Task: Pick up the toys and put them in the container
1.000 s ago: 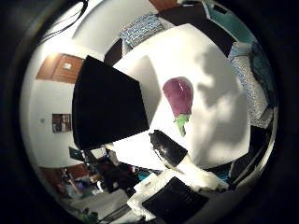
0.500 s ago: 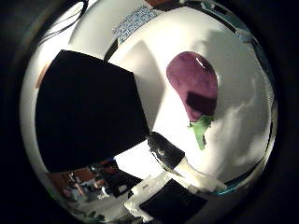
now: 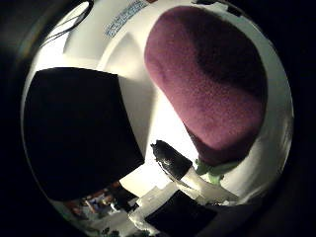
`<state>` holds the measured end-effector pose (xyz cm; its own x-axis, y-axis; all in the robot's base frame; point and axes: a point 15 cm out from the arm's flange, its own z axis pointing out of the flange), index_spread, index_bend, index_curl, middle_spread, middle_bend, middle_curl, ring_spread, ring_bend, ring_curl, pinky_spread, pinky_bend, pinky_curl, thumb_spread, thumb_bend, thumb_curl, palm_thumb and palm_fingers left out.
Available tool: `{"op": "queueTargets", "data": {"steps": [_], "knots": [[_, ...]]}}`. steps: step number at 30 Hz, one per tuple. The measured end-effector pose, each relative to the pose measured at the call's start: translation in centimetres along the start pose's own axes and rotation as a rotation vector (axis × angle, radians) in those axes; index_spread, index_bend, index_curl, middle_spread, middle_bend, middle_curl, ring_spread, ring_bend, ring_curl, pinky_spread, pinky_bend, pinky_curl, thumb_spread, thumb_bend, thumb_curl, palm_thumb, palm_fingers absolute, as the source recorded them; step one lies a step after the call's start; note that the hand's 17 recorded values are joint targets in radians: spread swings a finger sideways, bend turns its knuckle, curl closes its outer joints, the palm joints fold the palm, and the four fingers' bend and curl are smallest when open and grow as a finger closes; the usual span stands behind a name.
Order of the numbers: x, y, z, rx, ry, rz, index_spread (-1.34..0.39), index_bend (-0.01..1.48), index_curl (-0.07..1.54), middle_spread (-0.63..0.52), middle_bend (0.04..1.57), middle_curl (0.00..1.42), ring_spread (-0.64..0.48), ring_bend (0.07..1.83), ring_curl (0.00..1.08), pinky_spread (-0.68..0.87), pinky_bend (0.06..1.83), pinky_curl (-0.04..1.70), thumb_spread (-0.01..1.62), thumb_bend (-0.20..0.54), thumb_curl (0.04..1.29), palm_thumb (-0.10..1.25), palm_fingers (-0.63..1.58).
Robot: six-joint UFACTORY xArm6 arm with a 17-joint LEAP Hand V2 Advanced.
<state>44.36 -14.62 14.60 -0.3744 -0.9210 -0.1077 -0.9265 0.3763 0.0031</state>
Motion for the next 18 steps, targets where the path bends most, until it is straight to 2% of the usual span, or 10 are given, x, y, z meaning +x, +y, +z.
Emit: {"op": "queueTargets", "data": {"steps": [3, 5, 7, 9, 11, 14, 18], "knots": [[-0.2, 0.0, 0.2, -0.006, 0.001, -0.005, -0.1, 0.17, 0.27, 0.14, 0.36, 0.37, 0.21, 0.61, 0.25, 0.51, 0.53, 0.22, 1.08, -0.021, 0.31, 0.49, 0.38], [-0.4, 0.2, 0.2, -0.01, 0.002, -0.012, -0.15, 0.22, 0.29, 0.01, 0.47, 0.4, 0.09, 0.66, 0.25, 0.44, 0.49, 0.19, 1.07, -0.019, 0.32, 0.51, 0.54], [-0.5, 0.3, 0.3, -0.014, 0.007, -0.021, -0.22, 0.25, 0.33, -0.11, 0.58, 0.45, -0.04, 0.7, 0.26, 0.29, 0.44, 0.16, 1.06, -0.017, 0.32, 0.54, 0.69], [-0.7, 0.4, 0.2, -0.017, 0.013, -0.032, -0.28, 0.26, 0.36, -0.21, 0.64, 0.49, -0.16, 0.78, 0.29, 0.08, 0.49, 0.15, 1.05, -0.019, 0.33, 0.56, 0.85], [-0.9, 0.7, 0.3, -0.031, 0.014, -0.04, -0.34, 0.29, 0.39, -0.27, 0.68, 0.51, -0.23, 0.83, 0.32, -0.12, 0.6, 0.15, 1.04, -0.017, 0.34, 0.59, 1.04], [-1.5, 1.6, 0.3, -0.067, 0.015, -0.057, -0.41, 0.36, 0.47, -0.32, 0.75, 0.56, -0.29, 0.88, 0.37, -0.42, 0.83, 0.23, 1.01, -0.007, 0.38, 0.68, 1.26], [-1.8, 2.2, -0.6, -0.103, 0.043, -0.096, -0.42, 0.57, 0.58, -0.27, 0.9, 0.61, -0.27, 1.02, 0.44, -0.49, 0.98, 0.31, 0.85, -0.009, 0.49, 0.84, 1.34]]}}
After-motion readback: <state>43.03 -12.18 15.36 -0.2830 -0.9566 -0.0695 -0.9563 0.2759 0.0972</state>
